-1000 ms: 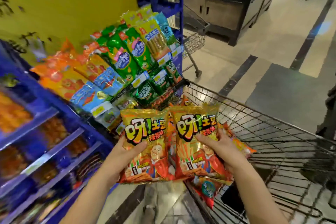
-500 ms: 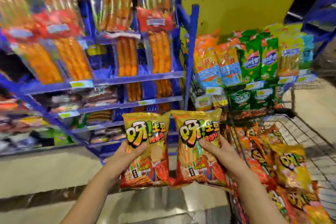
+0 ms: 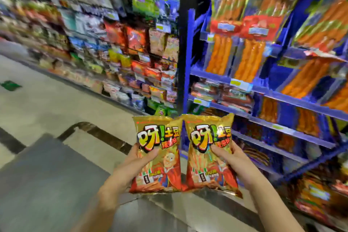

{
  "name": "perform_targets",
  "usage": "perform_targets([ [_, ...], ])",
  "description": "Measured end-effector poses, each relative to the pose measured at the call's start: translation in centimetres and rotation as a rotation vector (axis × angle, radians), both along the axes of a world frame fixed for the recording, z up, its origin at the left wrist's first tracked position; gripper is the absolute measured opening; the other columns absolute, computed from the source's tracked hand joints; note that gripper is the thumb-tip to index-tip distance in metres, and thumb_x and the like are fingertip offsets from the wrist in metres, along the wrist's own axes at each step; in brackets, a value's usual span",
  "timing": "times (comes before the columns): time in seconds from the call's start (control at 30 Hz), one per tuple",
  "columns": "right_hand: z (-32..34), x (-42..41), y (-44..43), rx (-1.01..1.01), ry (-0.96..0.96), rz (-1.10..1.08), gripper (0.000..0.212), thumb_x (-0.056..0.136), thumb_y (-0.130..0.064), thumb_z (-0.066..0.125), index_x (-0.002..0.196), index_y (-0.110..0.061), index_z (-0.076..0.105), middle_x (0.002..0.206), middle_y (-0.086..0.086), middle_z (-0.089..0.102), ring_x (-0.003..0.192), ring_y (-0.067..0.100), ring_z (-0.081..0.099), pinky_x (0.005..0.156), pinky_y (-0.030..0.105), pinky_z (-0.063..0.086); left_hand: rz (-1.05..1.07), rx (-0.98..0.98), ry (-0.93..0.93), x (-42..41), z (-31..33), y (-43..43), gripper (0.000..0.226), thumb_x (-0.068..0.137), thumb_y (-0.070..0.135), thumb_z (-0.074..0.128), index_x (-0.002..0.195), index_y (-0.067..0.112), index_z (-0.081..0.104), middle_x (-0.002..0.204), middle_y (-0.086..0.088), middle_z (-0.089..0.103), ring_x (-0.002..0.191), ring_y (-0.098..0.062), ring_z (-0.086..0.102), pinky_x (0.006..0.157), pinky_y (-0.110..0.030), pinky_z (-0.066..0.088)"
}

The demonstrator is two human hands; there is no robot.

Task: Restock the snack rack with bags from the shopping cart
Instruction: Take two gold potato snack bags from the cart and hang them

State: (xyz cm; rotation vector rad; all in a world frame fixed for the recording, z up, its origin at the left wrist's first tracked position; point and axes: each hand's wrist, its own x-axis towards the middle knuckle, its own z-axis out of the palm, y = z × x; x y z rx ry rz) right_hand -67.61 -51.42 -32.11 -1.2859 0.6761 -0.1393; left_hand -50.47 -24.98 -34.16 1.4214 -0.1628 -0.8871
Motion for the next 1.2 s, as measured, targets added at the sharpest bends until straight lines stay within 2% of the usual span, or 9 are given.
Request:
perform_targets([
  [0.1,0.2,6.3,3.8,0.029,0.001,0.11,0.042,0.087,-0.018,0.078,0.126,-0.018,0.063,0.114,0.012,0.077,0.104,0.034,0.074,0.101,0.053,0.054,0.091,0.011,-0.01,2.8,0.9,5.8,0.095,0.064,0.05,0.095,0.143,0.029,0.048,0.117,-0.005,0.078,0.104,-0.029,0.076,0.089,-0.046,0.062],
  [0.23,-0.1,14.4,8.6,0.037,-0.003,0.286,0.066,0.067,-0.034,0.095,0.125,-0.021,0.066,0.118,0.013,0.076,0.109,0.036,0.072,0.105,0.059,0.05,0.278,0.04,-0.064,4.2,2.7,11.9,0.028,0.096,0.023,0.068,0.116,0.036,0.053,0.081,0.027,0.076,0.074,0.01,0.072,0.057,-0.007,0.052],
  [0.4,-0.7,23.8,14.2,0.03,0.017,0.496,0.054,0.076,-0.025,0.089,0.122,-0.018,0.063,0.111,0.01,0.078,0.099,0.03,0.076,0.098,0.053,0.056,0.505,0.021,-0.02,7.5,0.1,19.3,0.083,0.072,0.066,0.085,0.137,0.03,0.048,0.126,-0.001,0.074,0.108,-0.026,0.075,0.097,-0.051,0.057],
  [0.47,-0.8,27.5,16.2,0.032,-0.007,0.573,0.073,0.059,-0.039,0.098,0.12,-0.021,0.063,0.11,0.009,0.078,0.096,0.028,0.077,0.093,0.048,0.057,0.581,0.038,-0.021,9.1,-0.1,21.2,0.089,0.068,0.067,0.087,0.138,0.028,0.049,0.128,-0.005,0.073,0.112,-0.032,0.073,0.104,-0.058,0.052],
  [0.53,-1.0,31.2,17.7,0.043,-0.025,0.64,0.081,0.053,-0.044,0.099,0.122,-0.022,0.062,0.111,0.008,0.078,0.098,0.028,0.076,0.091,0.046,0.058,0.635,0.05,-0.022,11.2,-0.2,22.4,0.077,0.076,0.062,0.084,0.137,0.03,0.05,0.126,-0.005,0.074,0.111,-0.032,0.074,0.102,-0.056,0.054],
  [0.7,-1.6,41.2,19.6,0.049,-0.057,0.764,0.042,0.087,-0.018,0.076,0.127,-0.021,0.062,0.114,0.006,0.077,0.103,0.028,0.075,0.088,0.042,0.059,0.77,0.041,-0.012,17.8,0.3,24.0,0.051,0.089,0.039,0.071,0.134,0.023,0.054,0.116,-0.006,0.078,0.102,-0.029,0.077,0.075,-0.037,0.063],
  [0.87,-1.4,51.3,21.3,0.064,-0.055,0.848,0.079,0.06,-0.041,0.094,0.13,-0.026,0.06,0.117,0.006,0.077,0.106,0.029,0.074,0.098,0.051,0.055,0.816,0.049,0.002,25.2,0.8,25.8,0.056,0.088,0.037,0.074,0.136,0.021,0.051,0.12,-0.01,0.076,0.105,-0.035,0.075,0.083,-0.045,0.062],
  [1.0,-1.2,57.9,23.7,0.041,-0.057,0.903,0.08,0.057,-0.045,0.097,0.127,-0.03,0.06,0.114,0.002,0.078,0.103,0.027,0.076,0.096,0.05,0.057,0.85,0.054,-0.017,30.0,1.0,27.5,0.063,0.087,0.039,0.082,0.139,0.02,0.05,0.121,-0.011,0.075,0.106,-0.034,0.075,0.08,-0.042,0.063],
  [1.2,-1.3,66.3,28.9,0.005,-0.039,0.998,0.102,0.039,-0.063,0.098,0.128,-0.029,0.062,0.117,0.003,0.077,0.105,0.029,0.075,0.1,0.055,0.054,0.965,0.096,-0.014,36.2,1.0,31.9,0.095,0.057,0.056,0.091,0.136,0.02,0.053,0.118,-0.011,0.076,0.105,-0.034,0.075,0.091,-0.052,0.059],
])
